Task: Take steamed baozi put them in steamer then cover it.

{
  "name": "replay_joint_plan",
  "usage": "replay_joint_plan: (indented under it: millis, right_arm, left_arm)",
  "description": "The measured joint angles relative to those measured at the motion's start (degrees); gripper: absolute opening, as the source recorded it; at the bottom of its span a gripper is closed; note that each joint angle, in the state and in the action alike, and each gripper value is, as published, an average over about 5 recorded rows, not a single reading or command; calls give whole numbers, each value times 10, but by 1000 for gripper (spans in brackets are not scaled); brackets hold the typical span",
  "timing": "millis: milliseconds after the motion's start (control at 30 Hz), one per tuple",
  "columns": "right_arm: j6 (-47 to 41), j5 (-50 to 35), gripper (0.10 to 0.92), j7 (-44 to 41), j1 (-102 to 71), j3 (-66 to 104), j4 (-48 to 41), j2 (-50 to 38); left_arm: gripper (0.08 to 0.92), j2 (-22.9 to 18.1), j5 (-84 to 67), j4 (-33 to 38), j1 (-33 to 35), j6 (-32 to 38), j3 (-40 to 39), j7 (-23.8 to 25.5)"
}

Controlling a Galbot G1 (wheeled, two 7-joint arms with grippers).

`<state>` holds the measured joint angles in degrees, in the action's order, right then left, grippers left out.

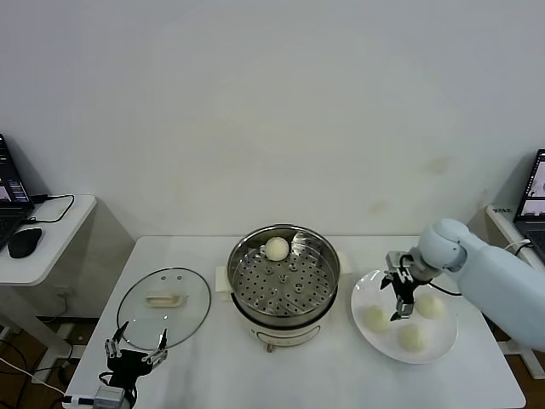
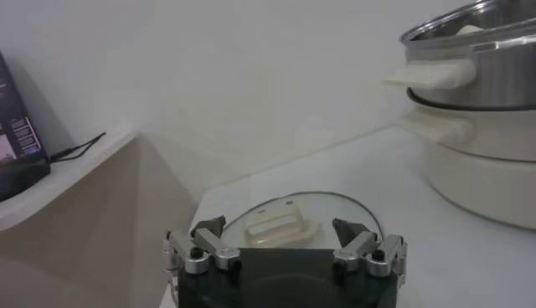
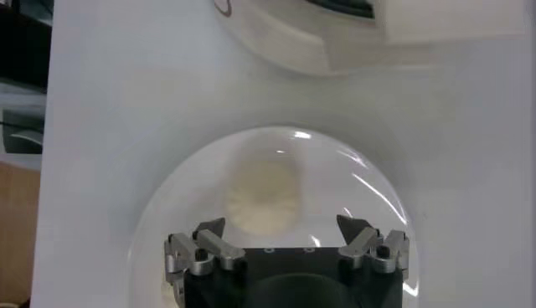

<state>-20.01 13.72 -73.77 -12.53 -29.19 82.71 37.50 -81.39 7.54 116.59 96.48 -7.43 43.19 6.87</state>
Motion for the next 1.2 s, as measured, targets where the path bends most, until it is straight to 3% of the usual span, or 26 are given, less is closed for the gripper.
replay_joint_plan:
  millis: [1200]
  right_arm:
    - [18, 56, 823, 50, -73, 30, -19, 36]
  left_arm:
    - [823, -1, 6, -7, 3, 2, -3, -4]
